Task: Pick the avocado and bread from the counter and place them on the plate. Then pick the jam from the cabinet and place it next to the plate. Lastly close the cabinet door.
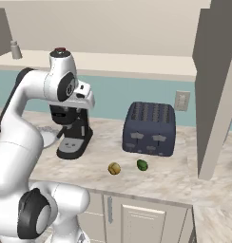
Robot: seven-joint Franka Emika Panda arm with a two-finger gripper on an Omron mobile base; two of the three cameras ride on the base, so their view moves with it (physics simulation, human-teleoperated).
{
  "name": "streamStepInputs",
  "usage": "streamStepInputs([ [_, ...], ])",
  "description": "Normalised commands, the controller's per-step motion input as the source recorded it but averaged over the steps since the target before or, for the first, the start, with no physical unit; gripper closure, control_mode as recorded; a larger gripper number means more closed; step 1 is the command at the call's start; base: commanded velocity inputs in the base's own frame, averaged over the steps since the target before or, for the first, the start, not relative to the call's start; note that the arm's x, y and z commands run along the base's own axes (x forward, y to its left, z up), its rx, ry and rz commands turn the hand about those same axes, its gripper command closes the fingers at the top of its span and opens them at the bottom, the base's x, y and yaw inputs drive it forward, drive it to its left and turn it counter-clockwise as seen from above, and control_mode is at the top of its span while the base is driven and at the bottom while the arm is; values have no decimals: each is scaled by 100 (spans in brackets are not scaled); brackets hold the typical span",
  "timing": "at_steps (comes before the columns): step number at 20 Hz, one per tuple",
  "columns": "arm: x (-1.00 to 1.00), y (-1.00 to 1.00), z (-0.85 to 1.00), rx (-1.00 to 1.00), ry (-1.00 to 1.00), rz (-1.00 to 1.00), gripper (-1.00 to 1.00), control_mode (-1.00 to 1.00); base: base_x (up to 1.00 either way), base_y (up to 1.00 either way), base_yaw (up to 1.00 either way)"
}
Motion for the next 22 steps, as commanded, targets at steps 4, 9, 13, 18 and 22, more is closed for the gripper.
streamStepInputs([
  [4, -7, -7, -2, 0, 0, 0, -100, -100, 0, 0, 0],
  [9, -15, -37, -16, 2, 0, 0, -100, -100, 0, 0, 0],
  [13, -8, -56, -28, 4, 0, 0, -100, -100, 0, 0, 0],
  [18, 0, -55, -47, 0, 1, 0, -100, -100, 0, 0, 0],
  [22, 0, -45, -60, 0, 6, 0, -100, -100, 0, 0, 0],
])
